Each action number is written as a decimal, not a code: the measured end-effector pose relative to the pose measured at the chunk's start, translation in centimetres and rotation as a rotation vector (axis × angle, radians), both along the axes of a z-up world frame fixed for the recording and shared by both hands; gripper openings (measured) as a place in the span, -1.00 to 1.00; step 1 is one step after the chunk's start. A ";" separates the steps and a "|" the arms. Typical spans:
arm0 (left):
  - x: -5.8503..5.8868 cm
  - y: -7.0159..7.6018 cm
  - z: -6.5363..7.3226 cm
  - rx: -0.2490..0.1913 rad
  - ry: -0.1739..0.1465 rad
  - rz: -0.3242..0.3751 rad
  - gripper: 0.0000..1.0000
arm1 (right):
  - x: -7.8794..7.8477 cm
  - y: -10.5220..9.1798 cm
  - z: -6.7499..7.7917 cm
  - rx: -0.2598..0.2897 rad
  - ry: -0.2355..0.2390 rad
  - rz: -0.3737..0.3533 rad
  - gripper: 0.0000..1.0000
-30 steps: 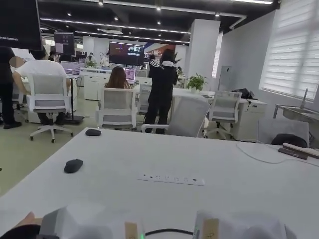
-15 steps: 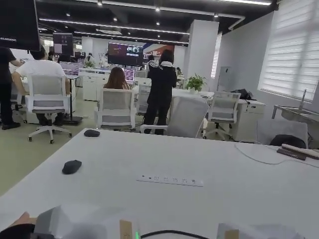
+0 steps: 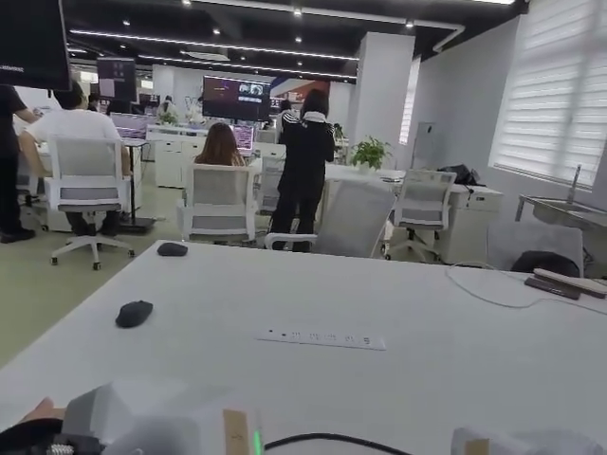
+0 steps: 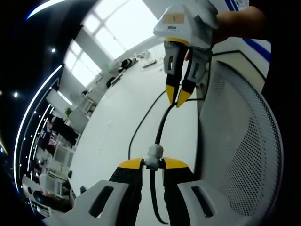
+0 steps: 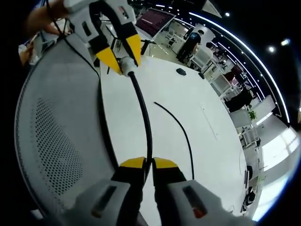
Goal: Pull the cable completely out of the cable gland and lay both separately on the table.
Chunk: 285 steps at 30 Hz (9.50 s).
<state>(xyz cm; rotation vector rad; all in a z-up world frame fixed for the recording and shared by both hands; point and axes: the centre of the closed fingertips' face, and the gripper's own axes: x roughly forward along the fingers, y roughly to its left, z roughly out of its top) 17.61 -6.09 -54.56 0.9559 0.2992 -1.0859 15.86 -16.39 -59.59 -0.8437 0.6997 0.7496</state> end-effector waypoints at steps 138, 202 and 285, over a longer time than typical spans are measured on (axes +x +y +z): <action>1.6 3.1 1.1 -0.023 -0.036 0.073 -0.67 | 1.9 3.5 2.8 0.093 -0.162 0.108 -0.94; 8.0 -1.8 -2.9 -0.125 0.255 0.035 -0.66 | 5.8 -9.4 7.3 0.417 -0.175 -0.270 -0.69; 1.3 14.5 -4.4 -0.567 0.463 0.596 0.22 | -3.6 0.0 -1.4 0.642 0.279 -0.420 -0.31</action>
